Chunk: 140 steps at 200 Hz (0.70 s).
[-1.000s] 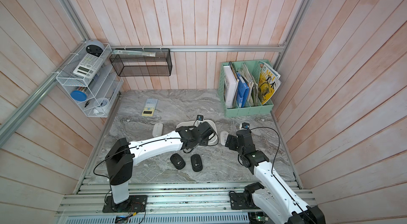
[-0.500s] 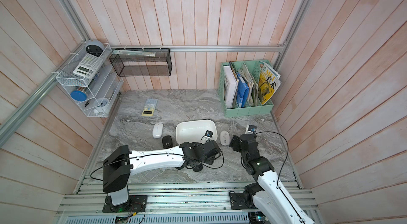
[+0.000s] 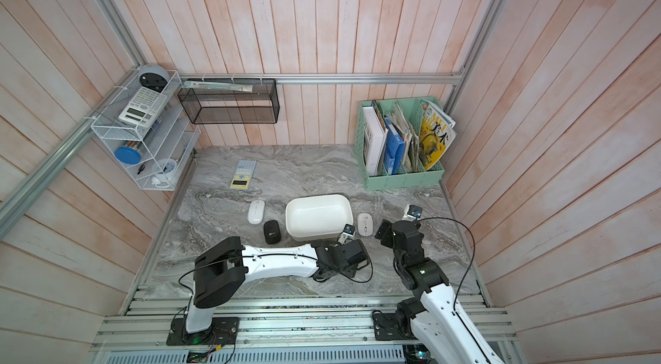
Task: Take out the mouse from the storage box
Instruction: Place the mouse at the center of the board.
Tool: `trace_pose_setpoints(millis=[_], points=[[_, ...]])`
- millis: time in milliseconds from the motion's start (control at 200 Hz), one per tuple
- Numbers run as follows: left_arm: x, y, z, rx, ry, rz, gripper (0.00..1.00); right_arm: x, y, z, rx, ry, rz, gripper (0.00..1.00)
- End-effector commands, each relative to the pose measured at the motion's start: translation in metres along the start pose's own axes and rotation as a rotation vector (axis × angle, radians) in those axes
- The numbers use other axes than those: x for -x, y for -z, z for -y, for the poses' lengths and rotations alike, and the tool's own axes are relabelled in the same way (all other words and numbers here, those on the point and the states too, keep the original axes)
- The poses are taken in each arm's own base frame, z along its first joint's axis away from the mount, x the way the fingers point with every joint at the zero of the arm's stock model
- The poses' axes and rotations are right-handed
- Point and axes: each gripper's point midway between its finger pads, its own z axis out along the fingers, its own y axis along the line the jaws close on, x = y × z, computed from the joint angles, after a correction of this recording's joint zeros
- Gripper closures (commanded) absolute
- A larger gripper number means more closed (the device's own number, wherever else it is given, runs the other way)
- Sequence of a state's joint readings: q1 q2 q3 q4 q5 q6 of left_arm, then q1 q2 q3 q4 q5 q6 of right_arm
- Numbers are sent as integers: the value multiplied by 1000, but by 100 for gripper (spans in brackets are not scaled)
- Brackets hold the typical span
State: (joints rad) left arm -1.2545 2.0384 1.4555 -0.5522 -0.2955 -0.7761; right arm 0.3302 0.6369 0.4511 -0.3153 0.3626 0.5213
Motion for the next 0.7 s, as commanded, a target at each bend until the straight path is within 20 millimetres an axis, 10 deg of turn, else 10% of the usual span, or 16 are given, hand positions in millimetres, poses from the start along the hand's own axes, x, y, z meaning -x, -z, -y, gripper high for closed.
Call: trace_pose_setpoints(millis=[0,300,695], points=[[12,-1,12,-27,26,26,43,-7,0,9,-35,0,-13,8],[11,-11,12,-3,13,11,40,-5,1,10,-35,-4,-4,8],[12,-5,9,-18,22,28,12,-5,1,10,-36,-1,-6,7]])
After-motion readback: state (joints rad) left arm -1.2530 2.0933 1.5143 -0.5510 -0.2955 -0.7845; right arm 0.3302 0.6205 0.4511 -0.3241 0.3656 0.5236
